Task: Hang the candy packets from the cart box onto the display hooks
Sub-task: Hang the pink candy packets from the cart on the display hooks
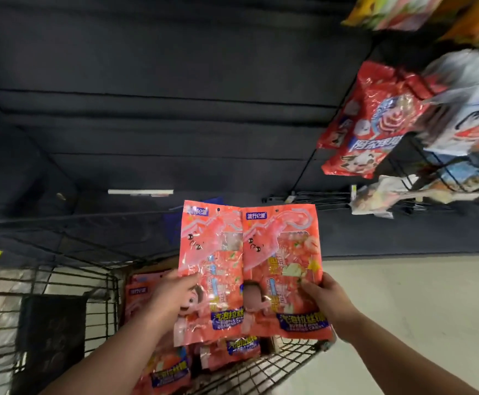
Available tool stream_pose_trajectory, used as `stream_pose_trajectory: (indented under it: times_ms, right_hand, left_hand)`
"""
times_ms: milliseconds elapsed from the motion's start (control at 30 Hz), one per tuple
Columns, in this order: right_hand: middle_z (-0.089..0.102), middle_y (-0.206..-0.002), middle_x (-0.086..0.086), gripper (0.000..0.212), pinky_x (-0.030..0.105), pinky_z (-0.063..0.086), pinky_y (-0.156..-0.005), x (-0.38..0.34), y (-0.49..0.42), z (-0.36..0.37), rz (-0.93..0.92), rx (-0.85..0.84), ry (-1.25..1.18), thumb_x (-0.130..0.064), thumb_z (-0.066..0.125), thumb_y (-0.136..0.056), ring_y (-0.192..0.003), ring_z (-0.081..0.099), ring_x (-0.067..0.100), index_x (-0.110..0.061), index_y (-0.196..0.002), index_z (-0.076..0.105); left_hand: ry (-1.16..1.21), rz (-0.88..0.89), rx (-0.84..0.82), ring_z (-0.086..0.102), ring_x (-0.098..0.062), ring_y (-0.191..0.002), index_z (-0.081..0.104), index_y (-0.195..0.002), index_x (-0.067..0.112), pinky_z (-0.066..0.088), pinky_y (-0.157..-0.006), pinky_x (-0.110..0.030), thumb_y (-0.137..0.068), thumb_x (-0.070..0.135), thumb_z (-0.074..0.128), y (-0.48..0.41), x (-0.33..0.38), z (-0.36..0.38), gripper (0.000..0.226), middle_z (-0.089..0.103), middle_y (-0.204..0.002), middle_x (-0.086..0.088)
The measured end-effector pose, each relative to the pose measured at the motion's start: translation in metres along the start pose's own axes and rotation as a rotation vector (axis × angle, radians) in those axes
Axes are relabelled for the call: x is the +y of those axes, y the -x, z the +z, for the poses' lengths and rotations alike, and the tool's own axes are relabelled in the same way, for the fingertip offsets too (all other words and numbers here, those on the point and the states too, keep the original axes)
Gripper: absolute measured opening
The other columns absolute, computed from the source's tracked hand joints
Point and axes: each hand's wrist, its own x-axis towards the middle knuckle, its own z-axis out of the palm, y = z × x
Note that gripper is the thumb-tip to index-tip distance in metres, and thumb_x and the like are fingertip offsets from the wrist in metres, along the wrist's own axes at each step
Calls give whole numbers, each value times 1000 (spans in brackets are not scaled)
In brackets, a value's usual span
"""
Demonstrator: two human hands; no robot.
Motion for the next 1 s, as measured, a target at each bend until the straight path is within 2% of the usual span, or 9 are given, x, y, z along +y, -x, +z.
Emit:
stream_pose_trajectory:
  times_ms: [67, 167, 300, 433, 533, 633, 733, 933, 1000]
  right_hand:
    - [71, -99, 14, 14, 43, 58, -78, 3, 7, -19, -10, 24, -30, -16, 58, -94, -88, 70, 31, -12, -107, 57]
    - [72, -100, 16, 17, 44, 58, -79, 11, 16, -51, -24, 62, -87, -15, 59, -93, -88, 70, 33, -10, -109, 57]
    - [72, -98, 13, 13, 37, 58, -70, 27, 39, -99, -53, 136, -144, -16, 59, -93, -85, 71, 29, -12, -106, 57]
    - [71, -92, 8, 9, 30, 56, -61, 49, 73, -164, -79, 220, -216, -16, 59, -93, -78, 71, 23, -16, -100, 54]
    - [70, -97, 12, 21, 36, 58, -68, 75, 97, -218, -84, 293, -273, -17, 63, -91, -83, 70, 27, -13, -108, 53]
    - [70, -93, 11, 23, 26, 55, -58, 105, 121, -270, -114, 390, -302, -10, 63, -89, -75, 69, 21, -6, -111, 55]
    - [71, -92, 9, 24, 31, 54, -63, 130, 139, -317, -118, 455, -298, -10, 64, -89, -78, 69, 23, -5, -111, 57]
    - [69, -94, 9, 23, 30, 54, -63, 162, 175, -390, -138, 561, -297, -10, 64, -89, -81, 68, 24, -6, -110, 55]
    - [68, -96, 10, 26, 37, 56, -70, 167, 180, -406, -141, 591, -280, -12, 65, -87, -84, 68, 26, -7, -110, 54]
  left_hand:
    - [-5, 20, -43, 59, -25, -75, 61, -110, 8, 36, -57, -27, -86, 13, 69, 7, 7, 12, 26, 68, -70, -8]
    - [-48, 52, -113, 61, -27, -77, 60, -110, 8, 39, -58, -29, -85, 16, 71, 21, 17, 40, 28, 68, -78, -13]
    - [-114, 120, -169, 58, -24, -63, 59, -93, 13, 39, -57, -27, -88, 15, 67, 49, 23, 90, 10, 63, -73, -14]
    - [-145, 156, -230, 58, -29, -77, 58, -91, 15, 40, -61, -29, -88, 18, 68, 86, 19, 155, 10, 63, -84, -14]
    - [-176, 205, -269, 55, -24, -66, 60, -85, 11, 37, -57, -26, -88, 10, 66, 117, 9, 212, 7, 61, -71, -11]
    - [-186, 229, -304, 53, -22, -52, 62, -86, 7, 40, -46, -21, -87, 3, 65, 147, -5, 268, 5, 58, -63, -11]
    - [-200, 247, -366, 57, -23, -55, 64, -91, 5, 44, -55, -27, -87, 2, 65, 178, -20, 314, 5, 62, -66, -12]
    - [-233, 296, -448, 61, -31, -79, 64, -88, 8, 46, -80, -44, -86, 3, 68, 231, -40, 383, 6, 66, -79, -17]
    - [-244, 300, -457, 61, -34, -85, 65, -95, 7, 48, -86, -52, -86, 4, 68, 242, -42, 396, 10, 68, -84, -19]
